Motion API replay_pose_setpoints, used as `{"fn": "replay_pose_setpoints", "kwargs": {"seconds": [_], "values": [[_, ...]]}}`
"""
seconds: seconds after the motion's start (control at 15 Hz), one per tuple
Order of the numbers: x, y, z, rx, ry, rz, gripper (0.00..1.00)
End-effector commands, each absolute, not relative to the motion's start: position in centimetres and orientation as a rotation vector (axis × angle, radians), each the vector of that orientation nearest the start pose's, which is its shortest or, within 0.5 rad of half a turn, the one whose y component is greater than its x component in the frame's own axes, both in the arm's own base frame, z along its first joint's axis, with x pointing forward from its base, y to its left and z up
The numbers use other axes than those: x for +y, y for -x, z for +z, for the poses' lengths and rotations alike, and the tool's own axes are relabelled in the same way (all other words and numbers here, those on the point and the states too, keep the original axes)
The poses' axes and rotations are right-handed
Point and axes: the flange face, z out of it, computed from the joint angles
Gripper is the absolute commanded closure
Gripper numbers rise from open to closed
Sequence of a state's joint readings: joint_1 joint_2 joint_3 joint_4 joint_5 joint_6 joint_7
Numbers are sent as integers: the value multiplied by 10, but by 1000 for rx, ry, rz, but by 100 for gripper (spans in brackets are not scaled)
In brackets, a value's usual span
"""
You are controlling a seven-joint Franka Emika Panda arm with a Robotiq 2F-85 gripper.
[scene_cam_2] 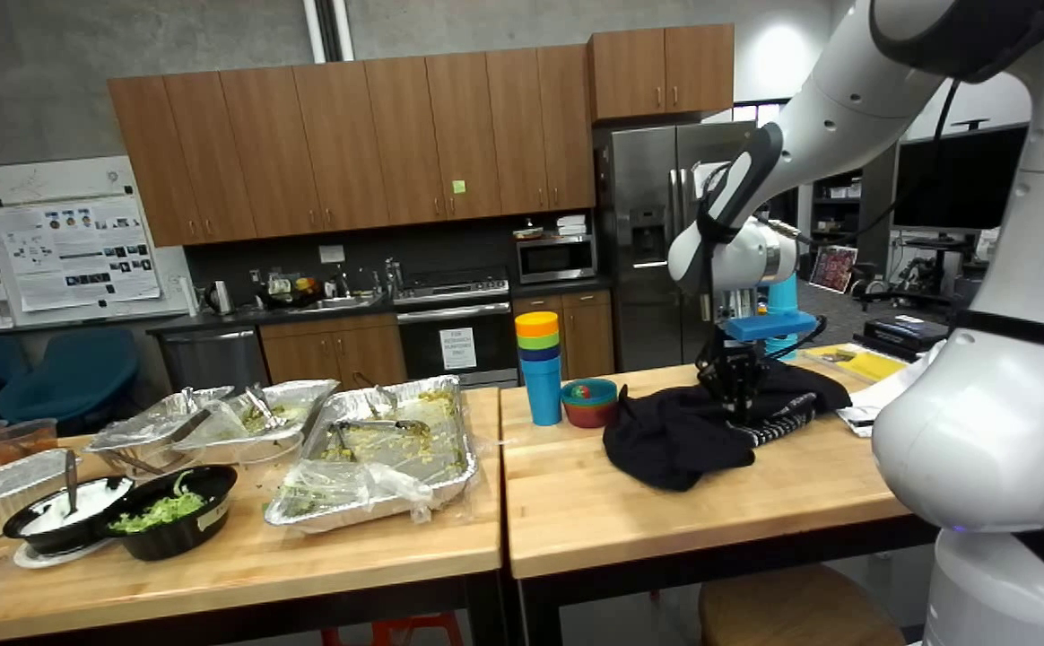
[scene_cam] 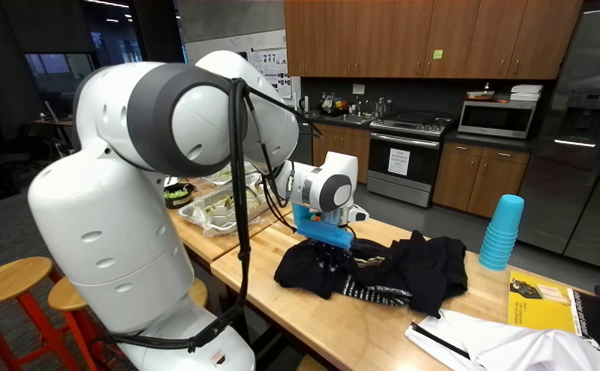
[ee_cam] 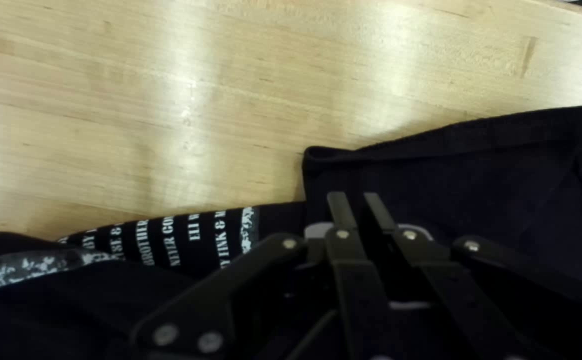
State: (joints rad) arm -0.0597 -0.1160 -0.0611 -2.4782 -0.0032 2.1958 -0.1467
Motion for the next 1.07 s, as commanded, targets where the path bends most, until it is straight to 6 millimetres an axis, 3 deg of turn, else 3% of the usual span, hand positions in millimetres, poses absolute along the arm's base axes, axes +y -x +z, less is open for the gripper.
{"fn": "replay_pose_setpoints", "kwargs": {"seconds": [0.0, 0.6, 1.0], "values": [[-56, -431, 323, -30, 3128, 259, 60], [-73, -417, 306, 67, 3150, 286, 4], [-68, -413, 295, 104, 3145, 299, 0]]}}
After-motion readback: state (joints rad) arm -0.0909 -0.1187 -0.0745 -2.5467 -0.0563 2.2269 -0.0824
